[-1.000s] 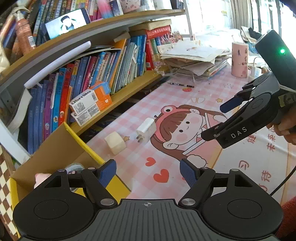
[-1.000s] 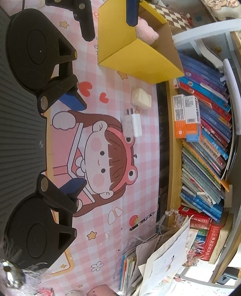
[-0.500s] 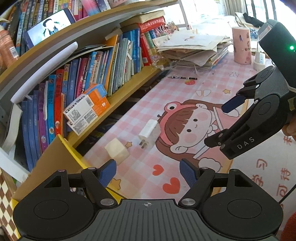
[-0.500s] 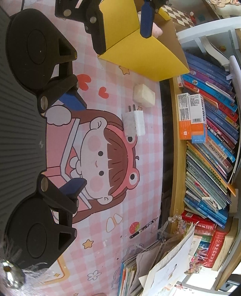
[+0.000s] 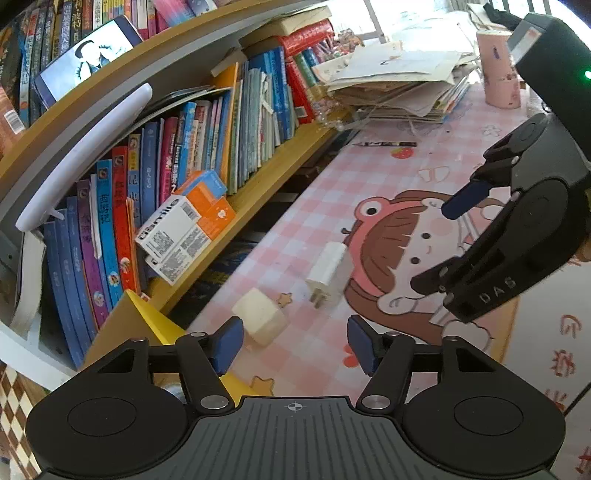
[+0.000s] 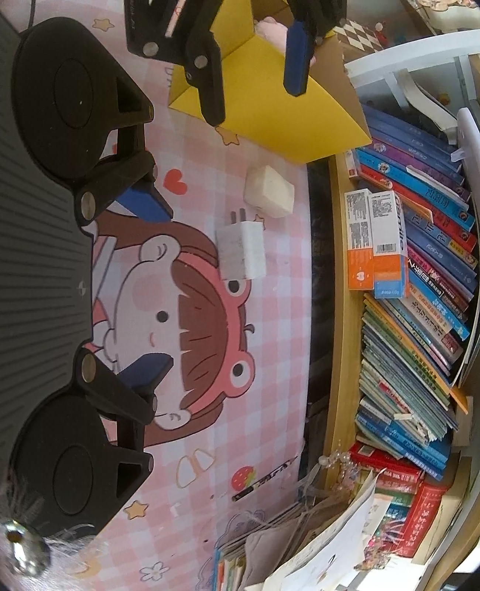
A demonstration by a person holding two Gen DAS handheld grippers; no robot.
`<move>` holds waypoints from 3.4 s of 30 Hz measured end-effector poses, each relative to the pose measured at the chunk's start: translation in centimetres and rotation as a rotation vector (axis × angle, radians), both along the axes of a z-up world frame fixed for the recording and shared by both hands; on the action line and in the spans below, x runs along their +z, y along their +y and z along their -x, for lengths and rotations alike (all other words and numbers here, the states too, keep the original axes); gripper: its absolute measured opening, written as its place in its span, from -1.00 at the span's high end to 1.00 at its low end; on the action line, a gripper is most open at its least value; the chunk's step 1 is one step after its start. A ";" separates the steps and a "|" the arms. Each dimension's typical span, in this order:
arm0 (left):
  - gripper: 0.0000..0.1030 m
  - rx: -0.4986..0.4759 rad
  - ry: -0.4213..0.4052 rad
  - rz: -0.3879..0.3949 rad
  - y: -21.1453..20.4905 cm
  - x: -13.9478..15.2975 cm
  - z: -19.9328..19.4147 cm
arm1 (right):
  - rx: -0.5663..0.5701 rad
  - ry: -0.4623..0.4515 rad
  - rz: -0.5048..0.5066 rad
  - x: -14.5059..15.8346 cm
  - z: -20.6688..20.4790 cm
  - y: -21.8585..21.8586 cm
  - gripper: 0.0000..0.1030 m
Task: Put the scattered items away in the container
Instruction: 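Move left tool toward white cube while right tool approaches white charger plug, then close left tool on white cube while right tool grips white charger plug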
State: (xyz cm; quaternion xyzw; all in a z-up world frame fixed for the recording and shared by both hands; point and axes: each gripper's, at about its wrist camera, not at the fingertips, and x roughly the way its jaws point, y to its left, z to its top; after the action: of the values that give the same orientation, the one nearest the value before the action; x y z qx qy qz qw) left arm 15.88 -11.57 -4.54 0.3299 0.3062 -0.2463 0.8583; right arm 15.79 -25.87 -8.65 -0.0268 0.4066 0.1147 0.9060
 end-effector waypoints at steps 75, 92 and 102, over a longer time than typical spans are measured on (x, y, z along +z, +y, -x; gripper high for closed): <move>0.10 0.442 0.582 0.036 -1.0 -5.5 -20.1 | 0.045 -0.099 0.008 -3.1 -6.3 5.4 -0.38; 0.16 0.432 0.569 0.000 -1.4 -6.4 -20.1 | 0.046 -0.094 0.022 -3.5 -7.0 5.8 -0.24; 0.39 0.385 0.574 0.031 -1.5 -5.6 -19.0 | 0.038 -0.086 0.024 -3.1 -6.5 5.5 -0.22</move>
State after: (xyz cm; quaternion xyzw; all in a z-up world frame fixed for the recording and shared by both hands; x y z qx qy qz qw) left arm 34.92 -13.06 -10.12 0.1703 0.5880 -0.1673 0.7728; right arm 22.25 -20.42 -11.80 -0.0505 0.3680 0.1257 0.9199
